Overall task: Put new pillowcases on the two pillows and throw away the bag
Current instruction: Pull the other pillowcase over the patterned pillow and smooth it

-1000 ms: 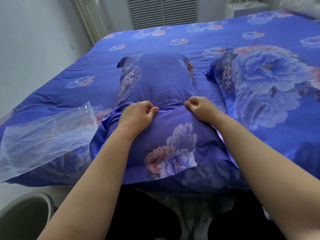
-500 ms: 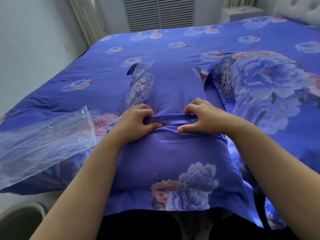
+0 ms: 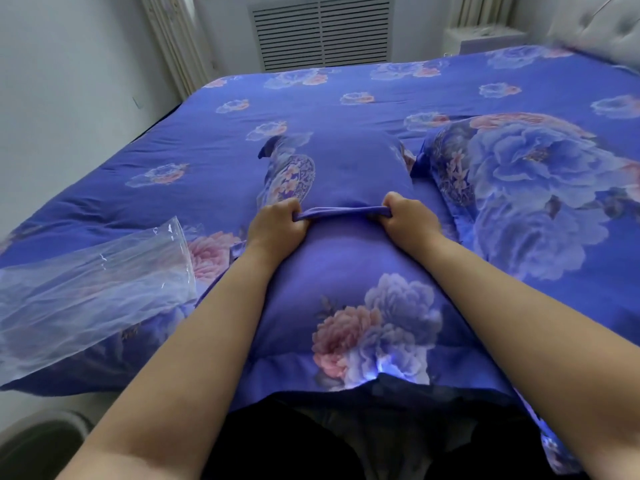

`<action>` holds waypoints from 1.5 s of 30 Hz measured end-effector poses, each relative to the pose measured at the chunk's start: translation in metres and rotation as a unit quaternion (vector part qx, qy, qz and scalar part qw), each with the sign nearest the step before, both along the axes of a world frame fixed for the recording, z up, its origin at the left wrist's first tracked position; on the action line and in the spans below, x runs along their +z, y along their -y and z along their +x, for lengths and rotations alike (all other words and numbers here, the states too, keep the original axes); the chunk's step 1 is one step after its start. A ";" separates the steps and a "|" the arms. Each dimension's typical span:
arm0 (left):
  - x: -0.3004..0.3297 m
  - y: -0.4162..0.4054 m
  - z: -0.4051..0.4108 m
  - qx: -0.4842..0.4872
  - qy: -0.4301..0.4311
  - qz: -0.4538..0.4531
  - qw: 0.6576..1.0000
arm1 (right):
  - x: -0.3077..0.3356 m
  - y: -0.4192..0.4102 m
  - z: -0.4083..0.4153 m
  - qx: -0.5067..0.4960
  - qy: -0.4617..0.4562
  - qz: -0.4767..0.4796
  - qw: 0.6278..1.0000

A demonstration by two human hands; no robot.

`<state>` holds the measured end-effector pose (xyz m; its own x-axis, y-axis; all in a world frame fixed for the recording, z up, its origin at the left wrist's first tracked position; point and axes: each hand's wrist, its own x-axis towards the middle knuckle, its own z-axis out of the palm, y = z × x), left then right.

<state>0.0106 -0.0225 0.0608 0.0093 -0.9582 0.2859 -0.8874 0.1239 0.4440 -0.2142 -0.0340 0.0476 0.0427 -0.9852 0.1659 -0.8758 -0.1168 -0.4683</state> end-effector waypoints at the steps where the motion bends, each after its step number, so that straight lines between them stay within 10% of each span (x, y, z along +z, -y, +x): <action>1: 0.000 0.000 0.006 0.008 0.016 0.039 0.999 | -0.001 -0.001 -0.003 -0.011 -0.008 0.001 1.000; 7: -0.001 -0.012 0.082 -0.123 -0.201 0.316 0.919 | -0.006 -0.024 -0.029 0.008 -0.018 0.028 0.999; 12: -0.027 -0.007 0.084 -0.001 -0.067 0.049 0.997 | 0.005 -0.038 -0.035 0.094 0.229 0.109 0.963; 16: -0.046 -0.016 0.070 0.121 0.061 -0.061 0.989 | 0.009 -0.039 -0.045 0.170 0.349 0.240 0.890; 23: -0.049 -0.021 0.065 0.063 0.045 -0.093 0.993 | 0.021 -0.019 -0.058 0.186 0.224 0.296 0.909; 26: -0.051 -0.021 0.062 0.042 -0.007 -0.091 0.995 | 0.014 -0.002 -0.051 0.099 0.004 0.046 0.994; 29: -0.054 -0.022 0.055 0.061 -0.037 -0.091 0.993 | -0.004 -0.004 -0.035 -0.005 -0.111 -0.133 0.985; 37: -0.042 -0.023 0.039 0.063 0.196 -0.047 0.977 | 0.007 -0.027 -0.032 0.054 -0.155 -0.117 0.979; 45: 0.019 -0.009 0.002 -0.150 0.037 -0.031 0.988 | 0.040 -0.039 -0.002 0.206 -0.072 -0.077 0.973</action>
